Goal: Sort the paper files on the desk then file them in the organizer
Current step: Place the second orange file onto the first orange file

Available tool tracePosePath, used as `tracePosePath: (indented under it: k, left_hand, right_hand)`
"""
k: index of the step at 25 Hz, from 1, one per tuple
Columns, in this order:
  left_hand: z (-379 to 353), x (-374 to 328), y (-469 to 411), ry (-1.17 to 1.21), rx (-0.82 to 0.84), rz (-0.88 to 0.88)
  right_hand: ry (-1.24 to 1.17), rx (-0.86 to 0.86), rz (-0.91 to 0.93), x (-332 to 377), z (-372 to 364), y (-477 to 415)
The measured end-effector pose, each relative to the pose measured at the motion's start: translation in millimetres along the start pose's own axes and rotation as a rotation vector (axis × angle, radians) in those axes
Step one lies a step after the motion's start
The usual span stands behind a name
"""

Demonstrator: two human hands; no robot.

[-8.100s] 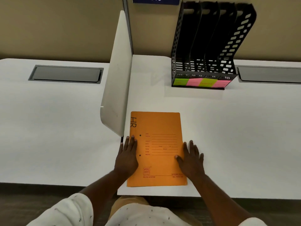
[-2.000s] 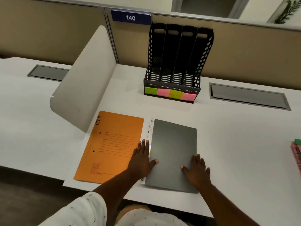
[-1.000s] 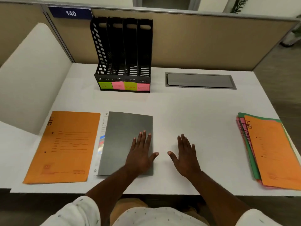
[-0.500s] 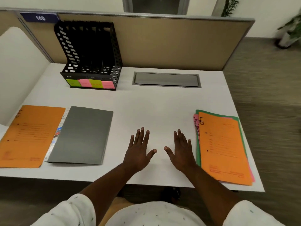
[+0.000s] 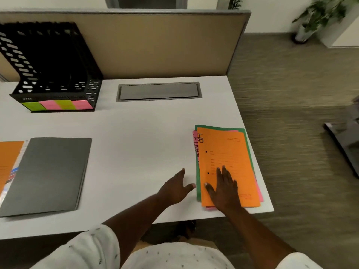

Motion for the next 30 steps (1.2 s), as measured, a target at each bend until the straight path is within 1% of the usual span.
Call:
tracePosePath:
  k: [2, 3, 6, 8, 11, 13, 16, 20, 25, 28, 30]
  left_hand:
    - [-11, -17, -12, 0.218, 0.064, 0.115]
    - [-17, -24, -16, 0.298, 0.068, 0.139]
    - [-27, -46, -15, 0.49, 0.097, 0.111]
    - [-33, -53, -15, 0.522, 0.086, 0.115]
    - [-34, -59, -13, 0.542, -0.017, 0.139]
    - [-31, -57, -15, 0.609, -0.074, 0.178]
    - [-23, -57, -17, 0.776, -0.037, 0.27]
    - [-20, -51, -25, 0.839, 0.002, 0.324]
    - [-11, -38, -20, 0.912, -0.028, 0.328]
    - [5, -14, -15, 0.946, -0.018, 0.303]
    - [18, 2, -8, 0.929, -0.009, 0.286]
  right_hand:
    - [-0.025, 0.058, -0.019, -12, -3, 2]
    - [-0.029, 0.085, -0.02, -17, -6, 4]
    - [-0.025, 0.139, -0.002, -22, -13, 7]
    - [-0.032, 0.129, 0.005, -23, -15, 7]
    - [-0.069, 0.129, -0.008, -21, -13, 6]
    - [-0.081, 0.124, -0.012, -19, -10, 6]
    - [-0.103, 0.039, -0.002, -20, -9, 8]
    - [-0.106, 0.006, 0.032, -17, -11, 12]
    - [-0.113, -0.08, 0.12, -7, 1, 20]
    - [-0.095, -0.128, 0.1, 1, 6, 18]
    - [-0.083, -0.125, 0.048, 12, 7, 13]
Point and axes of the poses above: each hand's wrist, its own y-axis away from the middle knuckle, its own z-axis out of the back of the hand, x = y × z, the point moved 3 cm from there along -y, towards the middle knuckle, and after that the axes turned 1 degree about -x, right-handed, at the moved point
